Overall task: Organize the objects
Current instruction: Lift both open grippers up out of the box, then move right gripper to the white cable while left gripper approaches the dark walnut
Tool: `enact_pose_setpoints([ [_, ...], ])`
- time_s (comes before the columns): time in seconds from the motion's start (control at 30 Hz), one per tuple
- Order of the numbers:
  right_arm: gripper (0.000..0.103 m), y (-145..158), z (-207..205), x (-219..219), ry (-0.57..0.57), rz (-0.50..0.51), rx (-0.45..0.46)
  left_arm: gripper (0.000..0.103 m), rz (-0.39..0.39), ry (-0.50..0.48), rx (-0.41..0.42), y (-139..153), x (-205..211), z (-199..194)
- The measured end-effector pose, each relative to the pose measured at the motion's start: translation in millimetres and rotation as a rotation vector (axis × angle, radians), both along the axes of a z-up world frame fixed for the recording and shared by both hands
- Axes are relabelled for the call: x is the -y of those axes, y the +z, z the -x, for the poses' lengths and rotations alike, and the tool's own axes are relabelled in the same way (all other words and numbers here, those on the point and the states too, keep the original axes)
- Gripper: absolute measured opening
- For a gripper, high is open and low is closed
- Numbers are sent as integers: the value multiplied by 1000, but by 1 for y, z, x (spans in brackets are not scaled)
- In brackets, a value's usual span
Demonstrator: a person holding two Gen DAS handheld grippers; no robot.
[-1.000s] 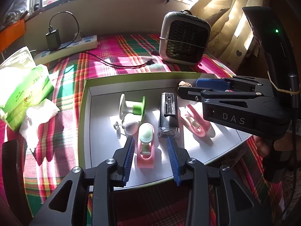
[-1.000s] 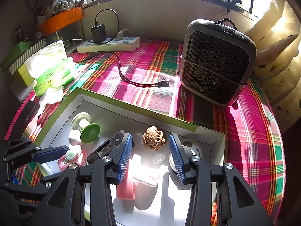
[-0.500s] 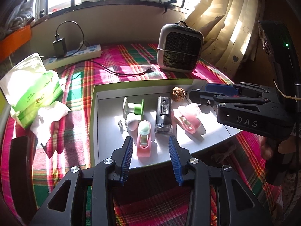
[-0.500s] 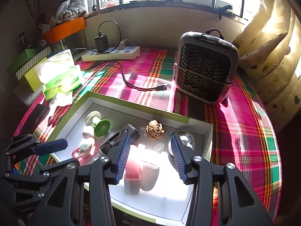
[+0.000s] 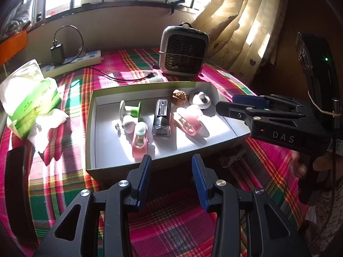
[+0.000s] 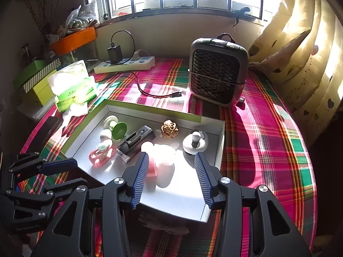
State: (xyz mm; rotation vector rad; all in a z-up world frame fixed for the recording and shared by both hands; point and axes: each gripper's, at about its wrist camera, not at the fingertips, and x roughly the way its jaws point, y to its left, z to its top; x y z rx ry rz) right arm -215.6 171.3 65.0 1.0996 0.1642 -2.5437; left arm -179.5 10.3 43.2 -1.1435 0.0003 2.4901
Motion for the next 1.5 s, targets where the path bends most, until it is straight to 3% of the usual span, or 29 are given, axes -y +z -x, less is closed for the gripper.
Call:
enact_pose_setpoints([
  [0.37,46,-4,-32,-28,-17,11,-7,43,10,-80,36,-10,-20,-10],
  [0.63,46,-18,-44,-43,-33,34,33,44,19,-65,74,-20,-26,-4],
  [1.03,46,-46,-43,-29,56,32,97,44,21,-33,88,-24,-21,2],
  [1.5,46,-50,-57,-9,182,42,152,44,-7,-14,94,-24,-8,4],
])
